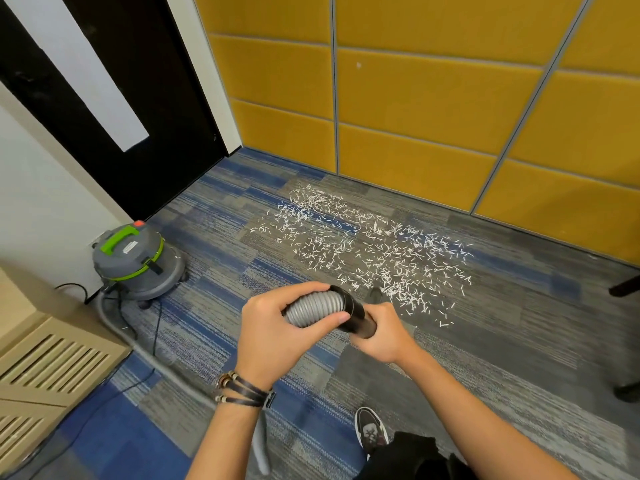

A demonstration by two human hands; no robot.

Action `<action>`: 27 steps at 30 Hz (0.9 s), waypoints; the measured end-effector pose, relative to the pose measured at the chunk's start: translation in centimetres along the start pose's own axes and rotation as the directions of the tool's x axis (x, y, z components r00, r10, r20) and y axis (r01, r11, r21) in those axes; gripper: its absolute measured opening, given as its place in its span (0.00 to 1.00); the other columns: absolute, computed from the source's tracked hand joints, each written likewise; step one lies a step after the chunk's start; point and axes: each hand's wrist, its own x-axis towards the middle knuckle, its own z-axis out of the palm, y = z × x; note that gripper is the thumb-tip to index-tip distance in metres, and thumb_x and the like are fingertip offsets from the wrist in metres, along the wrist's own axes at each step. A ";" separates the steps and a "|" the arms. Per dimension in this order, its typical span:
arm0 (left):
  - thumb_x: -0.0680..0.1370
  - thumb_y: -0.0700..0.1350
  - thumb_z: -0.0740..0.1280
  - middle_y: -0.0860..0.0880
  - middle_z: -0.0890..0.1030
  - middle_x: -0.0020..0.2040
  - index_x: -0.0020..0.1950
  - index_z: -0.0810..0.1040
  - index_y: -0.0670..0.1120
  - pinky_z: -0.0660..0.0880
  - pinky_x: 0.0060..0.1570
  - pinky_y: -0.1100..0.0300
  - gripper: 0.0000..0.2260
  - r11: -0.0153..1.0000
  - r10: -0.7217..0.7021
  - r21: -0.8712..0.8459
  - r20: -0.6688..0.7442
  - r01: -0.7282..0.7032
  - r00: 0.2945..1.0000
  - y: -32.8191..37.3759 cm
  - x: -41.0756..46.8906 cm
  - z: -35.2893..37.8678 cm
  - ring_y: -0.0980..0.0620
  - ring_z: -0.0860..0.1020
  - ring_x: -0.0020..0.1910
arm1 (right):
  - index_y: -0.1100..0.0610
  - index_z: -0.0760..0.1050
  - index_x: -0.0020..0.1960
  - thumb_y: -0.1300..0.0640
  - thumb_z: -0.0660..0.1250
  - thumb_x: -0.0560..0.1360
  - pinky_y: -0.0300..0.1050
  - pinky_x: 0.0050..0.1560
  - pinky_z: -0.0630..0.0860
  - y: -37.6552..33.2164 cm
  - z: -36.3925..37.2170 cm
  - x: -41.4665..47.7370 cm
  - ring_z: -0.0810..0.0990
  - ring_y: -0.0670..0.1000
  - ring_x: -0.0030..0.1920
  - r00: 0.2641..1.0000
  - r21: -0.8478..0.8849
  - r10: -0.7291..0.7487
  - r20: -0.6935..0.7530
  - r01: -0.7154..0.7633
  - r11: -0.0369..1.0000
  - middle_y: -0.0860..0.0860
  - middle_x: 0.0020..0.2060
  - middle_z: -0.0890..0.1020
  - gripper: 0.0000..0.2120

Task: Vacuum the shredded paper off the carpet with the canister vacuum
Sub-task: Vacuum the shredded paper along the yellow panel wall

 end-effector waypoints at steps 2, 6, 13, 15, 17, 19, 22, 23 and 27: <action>0.66 0.60 0.84 0.65 0.86 0.48 0.53 0.88 0.59 0.83 0.50 0.58 0.18 0.999 -0.033 -0.018 0.017 0.033 0.999 -0.4 0.4 0.3 0.61 0.86 0.48 | 0.46 0.67 0.31 0.64 0.70 0.65 0.39 0.29 0.62 0.5 0.0 0.0 0.66 0.44 0.25 1.000 -0.017 0.018 0.007 -0.018 1.000 0.42 0.23 0.70 0.17; 0.65 0.59 0.84 0.63 0.87 0.47 0.53 0.88 0.58 0.83 0.50 0.60 0.18 0.998 -0.047 -0.044 0.059 0.050 0.997 -0.9 0.6 0.4 0.60 0.86 0.48 | 0.46 0.66 0.30 0.62 0.70 0.64 0.35 0.30 0.62 1.5 0.0 -1.4 0.67 0.44 0.24 0.998 -0.006 0.061 0.006 -0.061 0.998 0.42 0.23 0.71 0.16; 0.66 0.59 0.83 0.65 0.86 0.48 0.54 0.89 0.57 0.80 0.50 0.67 0.19 1.000 -0.013 -0.023 -0.016 0.013 1.000 0.2 1.6 1.2 0.63 0.85 0.48 | 0.43 0.66 0.28 0.66 0.70 0.63 0.34 0.29 0.60 0.9 -1.6 -0.1 0.66 0.45 0.23 0.998 -0.002 0.030 -0.051 -0.030 1.000 0.41 0.22 0.70 0.20; 0.66 0.59 0.83 0.64 0.87 0.48 0.54 0.89 0.57 0.80 0.50 0.67 0.18 1.000 -0.005 -0.017 -0.007 0.005 1.000 0.4 1.9 1.4 0.63 0.85 0.48 | 0.43 0.65 0.29 0.67 0.70 0.63 0.34 0.29 0.60 0.8 -1.7 0.0 0.66 0.44 0.23 0.999 0.018 0.017 -0.038 -0.017 1.000 0.41 0.22 0.70 0.22; 0.65 0.59 0.83 0.64 0.87 0.47 0.53 0.89 0.56 0.81 0.50 0.66 0.18 0.999 -0.012 -0.043 0.013 0.013 1.000 0.5 2.1 1.6 0.61 0.86 0.48 | 0.45 0.65 0.30 0.67 0.69 0.64 0.34 0.29 0.60 0.9 -2.0 -0.2 0.66 0.45 0.24 1.000 0.022 0.010 -0.023 -0.009 1.000 0.42 0.22 0.70 0.20; 0.65 0.59 0.83 0.63 0.87 0.47 0.53 0.89 0.56 0.81 0.49 0.65 0.19 0.997 -0.017 -0.077 0.050 0.021 0.999 0.6 2.3 1.8 0.60 0.86 0.48 | 0.48 0.65 0.30 0.66 0.70 0.65 0.35 0.29 0.60 1.3 -2.2 -0.7 0.65 0.45 0.24 1.000 0.031 0.018 -0.023 -0.018 0.999 0.42 0.22 0.69 0.18; 0.65 0.58 0.83 0.62 0.87 0.48 0.53 0.89 0.55 0.82 0.50 0.63 0.19 0.994 -0.013 -0.109 0.081 0.022 0.997 1.0 2.6 2.2 0.59 0.86 0.49 | 0.48 0.65 0.30 0.64 0.70 0.65 0.38 0.29 0.60 1.9 -2.5 -1.6 0.64 0.44 0.25 0.999 0.042 0.019 -0.050 -0.016 0.999 0.43 0.23 0.68 0.16; 0.65 0.58 0.84 0.62 0.87 0.48 0.53 0.89 0.55 0.82 0.50 0.62 0.19 0.994 -0.016 -0.111 0.083 0.025 0.996 1.1 2.6 2.3 0.59 0.86 0.49 | 0.50 0.66 0.30 0.63 0.70 0.64 0.39 0.29 0.60 2.1 -2.7 -1.8 0.64 0.45 0.25 0.998 0.039 0.023 -0.056 -0.021 0.999 0.43 0.23 0.68 0.15; 0.66 0.59 0.84 0.61 0.87 0.48 0.54 0.89 0.54 0.83 0.50 0.60 0.20 0.997 0.026 -0.076 0.032 -0.024 0.999 1.1 2.5 2.3 0.59 0.86 0.49 | 0.53 0.67 0.32 0.63 0.69 0.63 0.42 0.29 0.59 2.2 -2.8 -1.8 0.61 0.45 0.26 0.998 0.027 0.023 -0.063 -0.021 0.999 0.44 0.23 0.66 0.11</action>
